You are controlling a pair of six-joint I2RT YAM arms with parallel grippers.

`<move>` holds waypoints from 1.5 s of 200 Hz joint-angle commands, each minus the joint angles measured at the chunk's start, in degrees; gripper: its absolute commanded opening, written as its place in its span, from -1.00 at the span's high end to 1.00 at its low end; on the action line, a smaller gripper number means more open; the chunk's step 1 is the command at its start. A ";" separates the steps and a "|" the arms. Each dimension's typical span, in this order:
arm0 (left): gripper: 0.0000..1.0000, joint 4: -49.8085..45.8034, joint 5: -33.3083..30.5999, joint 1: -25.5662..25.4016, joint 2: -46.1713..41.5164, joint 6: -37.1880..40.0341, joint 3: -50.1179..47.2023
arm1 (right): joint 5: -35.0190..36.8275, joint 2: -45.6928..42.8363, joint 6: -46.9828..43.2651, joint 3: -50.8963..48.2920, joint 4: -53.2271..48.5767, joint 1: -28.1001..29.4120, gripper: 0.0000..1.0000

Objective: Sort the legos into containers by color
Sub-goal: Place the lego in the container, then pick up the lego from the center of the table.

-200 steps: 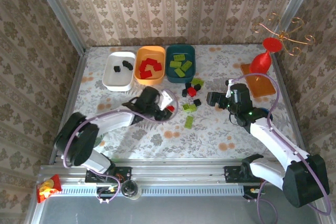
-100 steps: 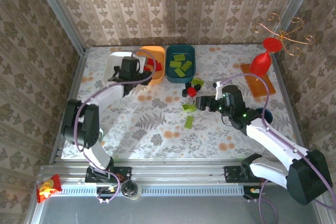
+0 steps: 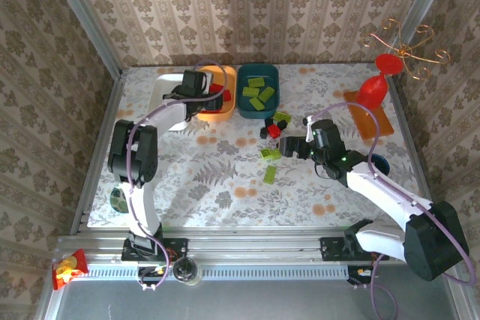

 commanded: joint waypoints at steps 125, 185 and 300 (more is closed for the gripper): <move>-0.59 11.46 9.93 -9.99 -29.22 -8.27 -34.85 | 6.18 24.29 -6.35 16.08 -5.41 2.26 -0.48; -0.60 10.40 9.54 -9.99 -32.41 -7.77 -37.07 | 6.79 41.53 -8.71 30.12 -9.39 2.33 -0.17; -0.61 7.75 5.92 -9.81 -36.01 -4.99 -38.55 | 3.17 49.80 -10.10 36.31 -8.82 2.52 0.18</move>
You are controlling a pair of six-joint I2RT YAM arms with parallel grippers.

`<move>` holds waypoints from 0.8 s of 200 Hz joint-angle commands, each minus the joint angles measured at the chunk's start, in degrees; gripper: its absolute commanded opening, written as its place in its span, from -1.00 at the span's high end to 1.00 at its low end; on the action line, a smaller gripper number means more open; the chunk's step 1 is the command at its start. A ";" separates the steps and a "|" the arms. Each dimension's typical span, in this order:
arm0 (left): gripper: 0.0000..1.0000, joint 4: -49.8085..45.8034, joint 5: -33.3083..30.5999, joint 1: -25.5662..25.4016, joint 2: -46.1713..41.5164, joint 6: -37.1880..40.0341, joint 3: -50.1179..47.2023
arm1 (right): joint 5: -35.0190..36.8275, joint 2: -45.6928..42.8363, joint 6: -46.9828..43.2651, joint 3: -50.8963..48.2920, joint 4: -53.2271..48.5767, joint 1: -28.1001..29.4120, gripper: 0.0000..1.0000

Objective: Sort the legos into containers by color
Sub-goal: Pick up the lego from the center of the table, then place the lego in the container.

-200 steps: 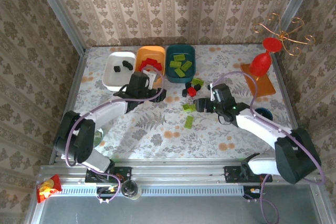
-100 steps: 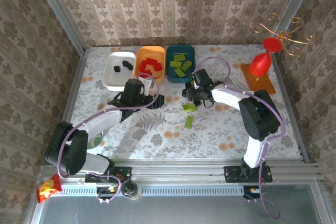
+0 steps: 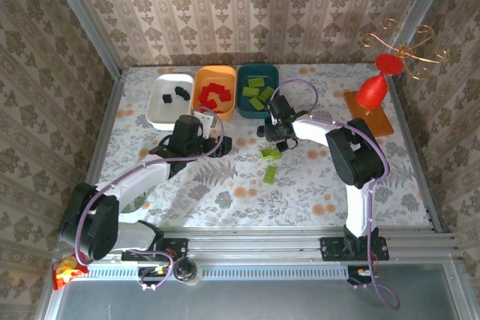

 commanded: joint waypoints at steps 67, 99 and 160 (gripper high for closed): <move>-0.61 -1.41 -4.02 2.12 -3.07 1.60 -1.74 | -9.13 -14.49 3.16 -8.69 6.43 1.39 0.38; -0.62 3.91 -1.56 7.73 -9.11 -2.22 -7.15 | -16.77 -16.23 7.74 -8.89 14.42 3.85 0.39; -0.66 4.59 0.98 14.24 -17.21 -5.45 -12.51 | -18.19 0.63 10.12 12.20 13.78 8.62 0.39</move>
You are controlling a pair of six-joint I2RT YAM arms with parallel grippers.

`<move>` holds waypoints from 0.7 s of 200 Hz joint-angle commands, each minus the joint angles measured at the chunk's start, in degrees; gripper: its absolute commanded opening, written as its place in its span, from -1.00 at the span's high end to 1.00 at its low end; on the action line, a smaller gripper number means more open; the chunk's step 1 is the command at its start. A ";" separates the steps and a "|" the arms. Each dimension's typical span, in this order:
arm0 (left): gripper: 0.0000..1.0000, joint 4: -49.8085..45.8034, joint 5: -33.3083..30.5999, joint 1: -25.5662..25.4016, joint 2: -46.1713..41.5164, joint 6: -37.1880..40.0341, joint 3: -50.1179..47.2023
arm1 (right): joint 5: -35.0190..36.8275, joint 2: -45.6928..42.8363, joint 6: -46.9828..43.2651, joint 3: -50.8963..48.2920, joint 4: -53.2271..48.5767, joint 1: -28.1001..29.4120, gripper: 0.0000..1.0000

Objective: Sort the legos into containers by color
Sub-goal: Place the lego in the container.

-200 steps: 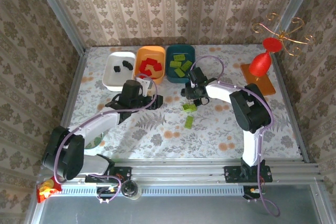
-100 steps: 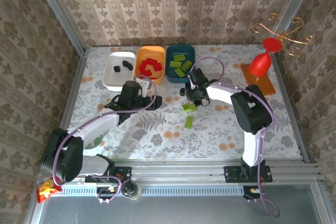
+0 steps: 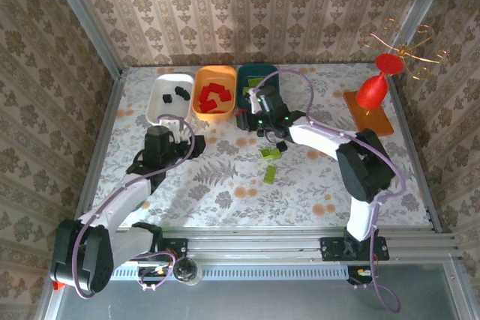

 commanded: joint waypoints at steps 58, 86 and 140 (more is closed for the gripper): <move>-0.67 2.09 4.97 1.62 -3.26 -3.28 -1.30 | 1.21 26.12 1.67 34.16 -7.61 1.15 0.28; -0.67 2.42 5.90 1.63 -2.96 -3.41 -1.37 | -0.78 27.89 2.02 41.10 -10.51 0.55 0.02; -0.68 4.52 7.41 1.64 -3.05 -4.21 -2.14 | -5.72 13.13 1.00 29.39 -8.14 -1.12 -0.24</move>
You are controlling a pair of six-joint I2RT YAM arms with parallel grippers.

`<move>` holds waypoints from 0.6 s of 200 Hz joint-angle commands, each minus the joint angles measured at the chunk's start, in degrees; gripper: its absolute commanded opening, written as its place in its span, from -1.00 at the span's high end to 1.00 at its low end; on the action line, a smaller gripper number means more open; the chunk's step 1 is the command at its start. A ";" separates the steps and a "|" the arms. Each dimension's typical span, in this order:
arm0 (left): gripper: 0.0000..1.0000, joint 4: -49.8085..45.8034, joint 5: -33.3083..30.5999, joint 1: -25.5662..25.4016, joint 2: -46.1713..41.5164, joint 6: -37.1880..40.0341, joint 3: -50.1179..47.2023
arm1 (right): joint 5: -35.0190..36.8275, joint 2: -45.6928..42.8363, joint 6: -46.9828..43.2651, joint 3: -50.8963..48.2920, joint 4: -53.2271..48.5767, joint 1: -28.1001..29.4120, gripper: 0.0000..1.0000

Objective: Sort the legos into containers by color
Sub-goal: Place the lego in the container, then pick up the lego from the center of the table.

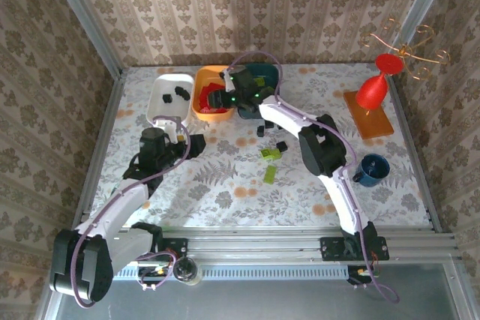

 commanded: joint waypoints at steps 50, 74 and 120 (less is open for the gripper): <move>-0.68 5.33 5.64 -0.54 1.81 -3.31 -0.35 | 13.54 -28.61 -4.44 -33.20 -3.78 -0.94 -0.43; -0.68 5.46 7.97 -2.06 4.13 -4.15 1.86 | 18.17 -31.37 -3.97 -40.28 -4.13 -0.85 -0.50; -0.68 0.73 8.58 -4.29 8.29 -1.39 8.37 | 22.80 -28.14 -1.25 -43.58 -1.54 -0.89 -0.52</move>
